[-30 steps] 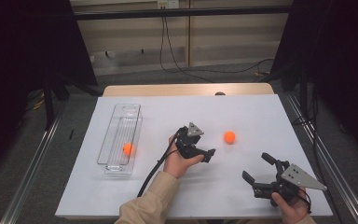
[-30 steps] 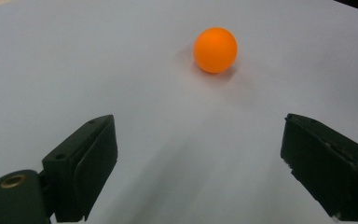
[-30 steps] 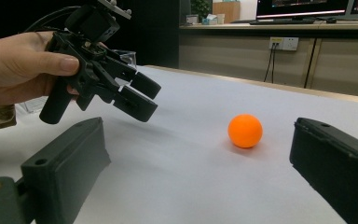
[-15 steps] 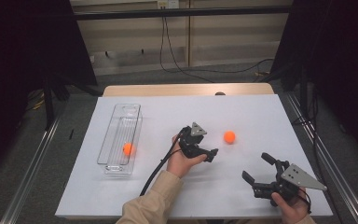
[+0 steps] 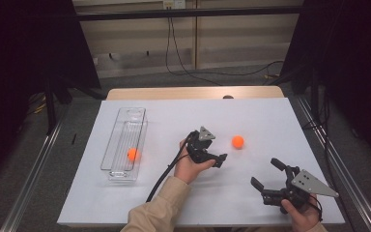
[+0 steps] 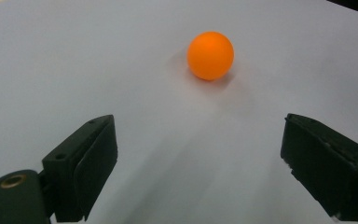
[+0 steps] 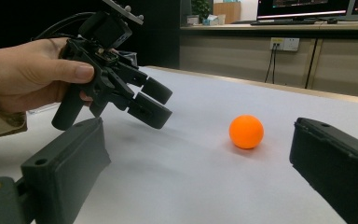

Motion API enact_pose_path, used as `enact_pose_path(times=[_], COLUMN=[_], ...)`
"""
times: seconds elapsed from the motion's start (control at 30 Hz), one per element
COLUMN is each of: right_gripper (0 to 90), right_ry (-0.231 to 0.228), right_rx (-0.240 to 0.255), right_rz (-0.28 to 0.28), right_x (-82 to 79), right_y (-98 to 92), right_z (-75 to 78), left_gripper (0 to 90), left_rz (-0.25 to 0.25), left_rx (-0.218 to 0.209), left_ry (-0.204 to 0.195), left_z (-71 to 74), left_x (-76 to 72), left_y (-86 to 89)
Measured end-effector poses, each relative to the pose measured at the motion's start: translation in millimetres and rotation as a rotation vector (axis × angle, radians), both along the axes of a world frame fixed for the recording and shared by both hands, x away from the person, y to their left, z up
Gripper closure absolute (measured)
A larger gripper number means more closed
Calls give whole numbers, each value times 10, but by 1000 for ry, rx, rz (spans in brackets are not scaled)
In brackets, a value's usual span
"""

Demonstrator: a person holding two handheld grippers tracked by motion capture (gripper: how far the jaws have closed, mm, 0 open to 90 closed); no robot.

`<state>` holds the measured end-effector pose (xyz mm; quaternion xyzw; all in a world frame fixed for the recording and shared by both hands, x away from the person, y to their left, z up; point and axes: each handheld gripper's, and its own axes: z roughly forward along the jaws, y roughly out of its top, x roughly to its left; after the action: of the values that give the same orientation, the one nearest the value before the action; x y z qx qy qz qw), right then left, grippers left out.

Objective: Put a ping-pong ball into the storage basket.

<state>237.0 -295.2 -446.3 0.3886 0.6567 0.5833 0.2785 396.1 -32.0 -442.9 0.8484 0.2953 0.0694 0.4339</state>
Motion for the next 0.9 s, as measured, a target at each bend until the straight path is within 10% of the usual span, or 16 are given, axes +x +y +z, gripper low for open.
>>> enact_pose_path(times=[0.9], right_gripper=[29], right_ry=[4], right_rx=[-1], right_rz=[5], right_x=[7], right_y=[7], right_z=[-2], left_gripper=[107], left_rz=[4], left_rx=[-9], left_ry=[7], left_z=[-11], left_x=[30], left_y=[-55])
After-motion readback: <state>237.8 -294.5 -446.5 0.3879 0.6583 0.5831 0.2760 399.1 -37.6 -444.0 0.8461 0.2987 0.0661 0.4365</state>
